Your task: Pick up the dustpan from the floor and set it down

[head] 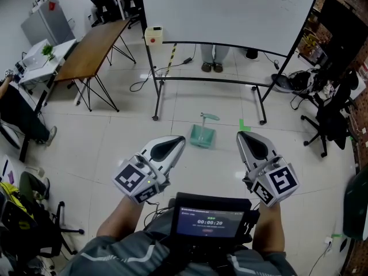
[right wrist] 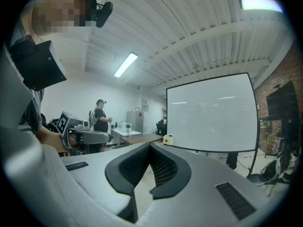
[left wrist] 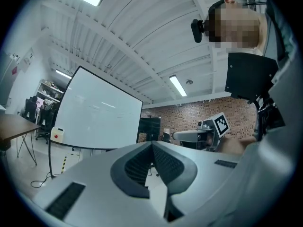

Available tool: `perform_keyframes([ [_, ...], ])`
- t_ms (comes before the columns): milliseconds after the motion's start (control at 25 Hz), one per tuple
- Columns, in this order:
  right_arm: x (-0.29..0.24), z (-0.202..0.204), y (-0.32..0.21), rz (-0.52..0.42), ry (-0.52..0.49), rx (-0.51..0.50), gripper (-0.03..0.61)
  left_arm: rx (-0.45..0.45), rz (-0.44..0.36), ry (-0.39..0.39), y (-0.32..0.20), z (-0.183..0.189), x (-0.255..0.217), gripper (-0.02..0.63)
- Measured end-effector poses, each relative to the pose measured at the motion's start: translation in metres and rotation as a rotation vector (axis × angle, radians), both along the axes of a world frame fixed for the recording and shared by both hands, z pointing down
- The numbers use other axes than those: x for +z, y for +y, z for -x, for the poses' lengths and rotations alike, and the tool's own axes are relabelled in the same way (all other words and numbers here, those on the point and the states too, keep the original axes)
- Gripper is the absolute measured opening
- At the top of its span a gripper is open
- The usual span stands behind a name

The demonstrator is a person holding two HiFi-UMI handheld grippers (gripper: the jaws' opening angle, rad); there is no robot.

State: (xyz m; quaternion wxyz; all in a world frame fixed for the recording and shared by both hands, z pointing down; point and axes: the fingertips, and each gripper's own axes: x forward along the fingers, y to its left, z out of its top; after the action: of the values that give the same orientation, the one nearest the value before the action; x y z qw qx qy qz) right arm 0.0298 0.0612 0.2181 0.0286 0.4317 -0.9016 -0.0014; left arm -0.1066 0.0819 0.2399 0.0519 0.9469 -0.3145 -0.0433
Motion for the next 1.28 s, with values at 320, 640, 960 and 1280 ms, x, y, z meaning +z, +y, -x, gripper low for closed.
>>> perform_keyframes([
  [320,-0.002,-0.018,0.004,-0.007,-0.003,0.001,0.017,-0.002,-0.006,0.0,0.005,-0.017,-0.001,0.026],
  [640,-0.002,-0.023,0.005,-0.006,-0.001,0.0,0.017,-0.002,-0.005,-0.004,0.003,-0.022,-0.001,0.026],
  [960,-0.004,-0.033,0.012,-0.004,-0.009,0.013,0.017,0.006,-0.005,-0.005,0.007,-0.029,-0.003,0.026],
  [1280,-0.003,-0.042,0.017,0.005,-0.031,0.02,0.017,0.017,-0.004,-0.01,0.01,-0.038,-0.001,0.026],
])
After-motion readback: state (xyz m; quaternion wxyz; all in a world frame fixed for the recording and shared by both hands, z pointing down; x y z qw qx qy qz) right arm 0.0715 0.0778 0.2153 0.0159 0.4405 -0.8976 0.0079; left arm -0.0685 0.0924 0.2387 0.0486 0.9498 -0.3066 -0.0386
